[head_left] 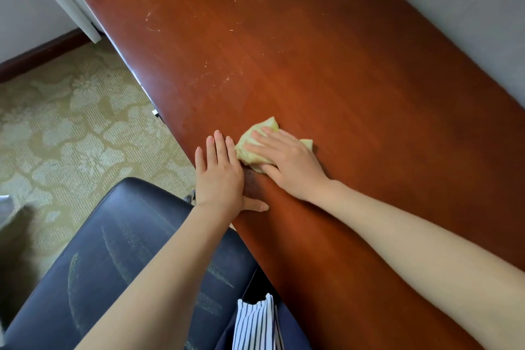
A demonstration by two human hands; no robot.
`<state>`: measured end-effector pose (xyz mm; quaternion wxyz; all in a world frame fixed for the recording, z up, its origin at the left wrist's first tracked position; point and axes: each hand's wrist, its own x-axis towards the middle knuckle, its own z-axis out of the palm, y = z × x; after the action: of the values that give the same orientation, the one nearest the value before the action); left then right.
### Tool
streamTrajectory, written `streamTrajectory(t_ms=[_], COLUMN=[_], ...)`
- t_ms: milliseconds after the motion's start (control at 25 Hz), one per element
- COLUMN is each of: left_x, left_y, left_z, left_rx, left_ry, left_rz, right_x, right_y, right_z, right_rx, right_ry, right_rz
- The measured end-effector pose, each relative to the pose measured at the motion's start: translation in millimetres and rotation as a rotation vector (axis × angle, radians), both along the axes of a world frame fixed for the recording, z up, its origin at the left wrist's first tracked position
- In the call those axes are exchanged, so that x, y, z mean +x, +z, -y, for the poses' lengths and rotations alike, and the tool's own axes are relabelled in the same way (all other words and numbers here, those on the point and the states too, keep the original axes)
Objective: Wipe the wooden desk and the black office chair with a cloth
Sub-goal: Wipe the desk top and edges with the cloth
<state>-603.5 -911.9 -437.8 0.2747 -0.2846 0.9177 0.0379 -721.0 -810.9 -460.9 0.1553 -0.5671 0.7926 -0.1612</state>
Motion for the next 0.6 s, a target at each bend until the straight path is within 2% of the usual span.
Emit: streamTrajectory(t_ms=[160, 240, 440, 600], left_x=[1.5, 1.1, 3.3, 2.4], left_y=[1.2, 1.7, 1.5, 1.8], left_z=[0.5, 1.1, 1.5, 0.6], left_rx=[-0.024, -0.036, -0.029, -0.035], left_ry=[-0.022, -0.025, -0.016, -0.014], left_rz=[0.028, 0.042, 0.041, 0.033], right_x=[-15.1, -41.9, -126.2, -131.8], right_y=[7.2, 10.3, 7.3, -5.3], right_z=[-55.4, -73.4, -97.8, -74.1], right_rx=[0.083, 0.118, 0.135, 0.086], right_ry=[0.167, 0.143, -0.344, -0.776], right_rz=[-0.059, -0.084, -0.113, -0.138])
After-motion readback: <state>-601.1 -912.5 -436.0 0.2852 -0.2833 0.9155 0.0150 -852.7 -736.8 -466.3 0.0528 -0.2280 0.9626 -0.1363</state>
